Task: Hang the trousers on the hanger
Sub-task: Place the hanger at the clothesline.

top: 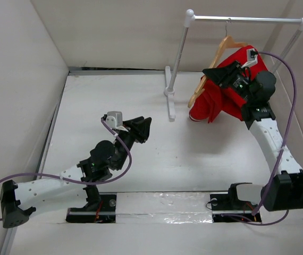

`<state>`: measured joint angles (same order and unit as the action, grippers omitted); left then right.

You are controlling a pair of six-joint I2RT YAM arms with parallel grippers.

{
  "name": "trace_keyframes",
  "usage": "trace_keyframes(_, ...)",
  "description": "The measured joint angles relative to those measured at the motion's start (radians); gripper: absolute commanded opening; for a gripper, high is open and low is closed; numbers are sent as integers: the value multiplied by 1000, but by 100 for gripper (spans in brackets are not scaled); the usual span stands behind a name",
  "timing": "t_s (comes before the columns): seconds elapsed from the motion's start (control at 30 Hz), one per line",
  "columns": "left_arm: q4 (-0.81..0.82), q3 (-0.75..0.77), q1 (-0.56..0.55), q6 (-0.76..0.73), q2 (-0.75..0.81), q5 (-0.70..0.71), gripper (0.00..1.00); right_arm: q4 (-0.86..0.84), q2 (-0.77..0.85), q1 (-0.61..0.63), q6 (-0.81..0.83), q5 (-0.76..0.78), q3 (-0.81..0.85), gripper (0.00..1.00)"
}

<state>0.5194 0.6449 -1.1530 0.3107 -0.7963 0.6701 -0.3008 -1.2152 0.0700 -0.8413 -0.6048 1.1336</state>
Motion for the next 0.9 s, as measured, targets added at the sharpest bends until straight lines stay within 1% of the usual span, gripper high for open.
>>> trace_keyframes(0.23,20,-51,18,-26,26,13,35,39,-136,-24,15,-79,107,0)
trace_keyframes(0.5,49,-117,18,-48,44,34,38,98,-290,-47,66,-177,301,0)
trace_keyframes(0.9,53,-148,18,-47,57,38,38,35,-418,-79,50,-225,312,0)
